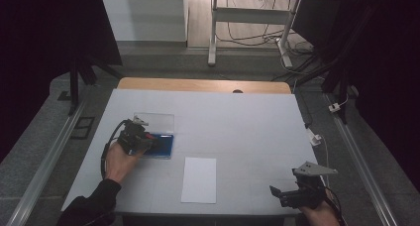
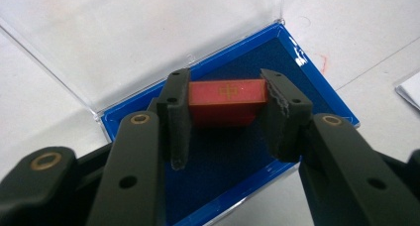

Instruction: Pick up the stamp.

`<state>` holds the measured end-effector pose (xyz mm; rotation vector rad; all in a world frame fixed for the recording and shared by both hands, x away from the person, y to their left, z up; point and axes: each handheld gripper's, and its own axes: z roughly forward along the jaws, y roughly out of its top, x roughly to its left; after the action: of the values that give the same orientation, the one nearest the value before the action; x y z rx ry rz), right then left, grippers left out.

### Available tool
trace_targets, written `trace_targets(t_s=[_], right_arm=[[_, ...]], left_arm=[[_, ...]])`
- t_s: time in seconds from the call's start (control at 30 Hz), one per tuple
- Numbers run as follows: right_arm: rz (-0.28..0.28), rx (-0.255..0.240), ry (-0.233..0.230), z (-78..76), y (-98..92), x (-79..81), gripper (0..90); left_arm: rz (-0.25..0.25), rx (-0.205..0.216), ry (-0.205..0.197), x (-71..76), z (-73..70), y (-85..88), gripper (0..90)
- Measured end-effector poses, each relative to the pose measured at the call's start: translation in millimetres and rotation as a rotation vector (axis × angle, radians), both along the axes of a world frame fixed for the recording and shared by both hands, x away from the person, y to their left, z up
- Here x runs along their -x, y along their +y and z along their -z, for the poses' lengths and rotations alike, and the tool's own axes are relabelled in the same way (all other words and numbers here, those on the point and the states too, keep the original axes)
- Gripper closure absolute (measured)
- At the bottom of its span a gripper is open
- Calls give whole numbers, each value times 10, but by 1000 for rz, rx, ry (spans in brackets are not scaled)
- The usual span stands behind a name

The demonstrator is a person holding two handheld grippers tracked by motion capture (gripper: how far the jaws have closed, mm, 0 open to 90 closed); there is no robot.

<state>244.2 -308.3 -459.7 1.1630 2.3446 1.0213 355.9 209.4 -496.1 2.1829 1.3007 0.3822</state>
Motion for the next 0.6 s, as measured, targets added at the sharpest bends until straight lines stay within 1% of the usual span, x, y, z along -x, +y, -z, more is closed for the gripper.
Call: trace_targets(t_s=[0.1, 0.17, 0.3, 0.37, 0.47, 0.53, 0.6], right_arm=[[0, 0, 0, -1, 0, 1, 0], [0, 0, -1, -1, 0, 2, 0], [0, 0, -3, -2, -1, 4, 0], [0, -1, -3, -2, -1, 5, 0], [0, -1, -4, -3, -2, 5, 0], [-1, 0, -3, -4, -4, 5, 0], [-2, -2, -4, -4, -7, 4, 0]], left_arm=[[12, -2, -15, 14, -35, 4, 585], [30, 8, -31, 32, -71, 5, 585], [47, 12, -42, 52, -110, -12, 585], [74, 19, -65, 83, -166, -36, 585], [97, 27, -85, 115, -216, -62, 585], [110, 25, -101, 138, -244, -85, 585], [113, 33, -93, 150, -271, -114, 584]])
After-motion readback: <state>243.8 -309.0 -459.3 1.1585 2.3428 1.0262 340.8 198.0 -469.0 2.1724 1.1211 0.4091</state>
